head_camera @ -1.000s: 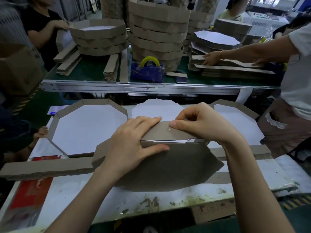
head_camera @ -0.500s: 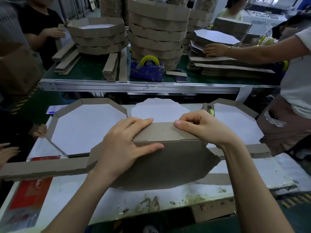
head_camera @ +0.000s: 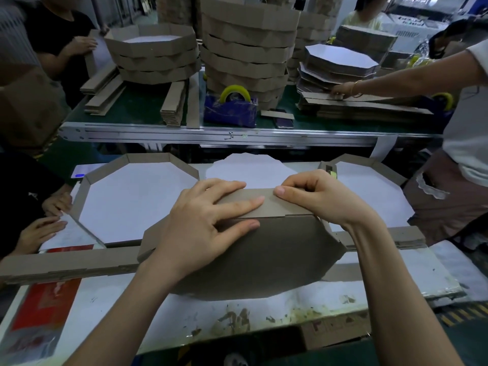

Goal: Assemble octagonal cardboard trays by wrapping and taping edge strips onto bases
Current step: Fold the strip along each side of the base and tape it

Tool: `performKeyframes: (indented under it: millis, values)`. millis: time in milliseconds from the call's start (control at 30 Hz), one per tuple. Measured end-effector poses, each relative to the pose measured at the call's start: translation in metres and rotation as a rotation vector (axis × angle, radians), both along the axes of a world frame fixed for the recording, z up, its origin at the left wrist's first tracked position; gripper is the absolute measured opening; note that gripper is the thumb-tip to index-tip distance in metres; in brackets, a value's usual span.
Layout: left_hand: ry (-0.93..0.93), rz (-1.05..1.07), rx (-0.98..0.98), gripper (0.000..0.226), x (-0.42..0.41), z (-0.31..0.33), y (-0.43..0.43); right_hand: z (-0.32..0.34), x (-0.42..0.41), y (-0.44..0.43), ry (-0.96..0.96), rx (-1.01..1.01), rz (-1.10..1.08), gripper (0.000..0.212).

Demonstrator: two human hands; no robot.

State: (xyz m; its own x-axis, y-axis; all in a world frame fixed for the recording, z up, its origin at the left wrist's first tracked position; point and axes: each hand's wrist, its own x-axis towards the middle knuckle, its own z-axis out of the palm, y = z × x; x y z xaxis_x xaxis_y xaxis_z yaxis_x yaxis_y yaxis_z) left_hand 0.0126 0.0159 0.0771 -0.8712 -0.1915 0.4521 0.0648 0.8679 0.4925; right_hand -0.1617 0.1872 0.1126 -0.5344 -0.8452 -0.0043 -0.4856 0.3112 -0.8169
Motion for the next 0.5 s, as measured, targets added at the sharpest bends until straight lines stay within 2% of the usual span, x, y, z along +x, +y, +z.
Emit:
performKeyframes:
  millis: [67,167,367,500]
  values:
    - [-0.034,-0.037,-0.067,0.042,-0.005,0.004,0.001,-0.001,0.000,0.000,-0.004,-0.012,0.000,0.044]
    - [-0.084,-0.077,-0.069,0.044,-0.013,0.008,0.000,-0.004,-0.001,0.002,0.012,-0.027,-0.004,0.046]
    - [-0.014,-0.072,-0.068,0.037,-0.018,0.003,0.006,-0.006,-0.004,0.006,0.024,-0.019,-0.002,0.048]
    - [-0.016,-0.093,-0.020,0.034,-0.023,0.003,0.002,-0.013,-0.011,0.007,-0.061,0.014,-0.044,0.050]
